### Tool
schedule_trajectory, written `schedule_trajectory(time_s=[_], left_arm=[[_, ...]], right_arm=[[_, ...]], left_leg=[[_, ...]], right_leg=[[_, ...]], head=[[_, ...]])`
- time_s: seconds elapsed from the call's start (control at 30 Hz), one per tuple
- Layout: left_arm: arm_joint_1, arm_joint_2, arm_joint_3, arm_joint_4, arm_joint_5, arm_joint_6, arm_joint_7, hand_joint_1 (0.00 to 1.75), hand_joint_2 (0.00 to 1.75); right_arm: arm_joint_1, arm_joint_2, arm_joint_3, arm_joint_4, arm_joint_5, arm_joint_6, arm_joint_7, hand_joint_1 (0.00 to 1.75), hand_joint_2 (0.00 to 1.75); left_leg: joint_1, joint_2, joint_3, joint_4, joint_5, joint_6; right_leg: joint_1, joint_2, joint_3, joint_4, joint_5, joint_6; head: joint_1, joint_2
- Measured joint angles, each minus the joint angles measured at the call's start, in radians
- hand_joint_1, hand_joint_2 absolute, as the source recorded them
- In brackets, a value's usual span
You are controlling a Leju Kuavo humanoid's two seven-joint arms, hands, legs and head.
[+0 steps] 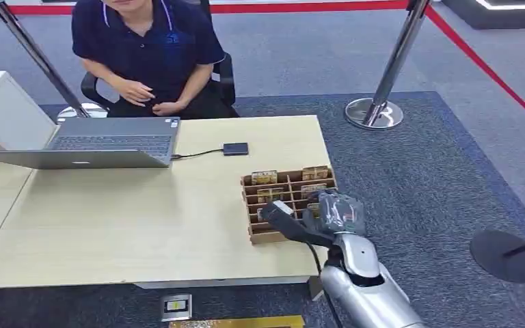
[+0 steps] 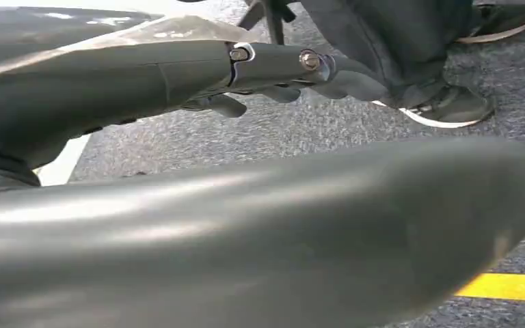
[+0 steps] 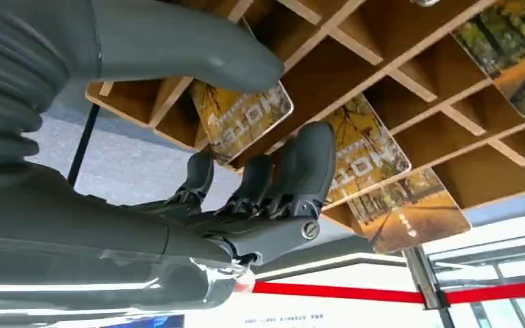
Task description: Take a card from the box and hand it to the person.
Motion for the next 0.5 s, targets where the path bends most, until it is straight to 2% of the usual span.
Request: schedule_trajectory(time_s=[0.5], left_arm=[[0.000, 0.000, 0.000, 0.000, 0.000, 0.000, 0.000, 0.00, 0.00]], right_arm=[[0.005, 0.000, 0.000, -0.009, 0.002, 0.011, -0.001, 0.94, 1.75]], left_leg=[[0.000, 0.000, 0.000, 0.000, 0.000, 0.000]], right_leg=[[0.000, 0.000, 0.000, 0.000, 0.000, 0.000]], head=[[0.000, 0.000]])
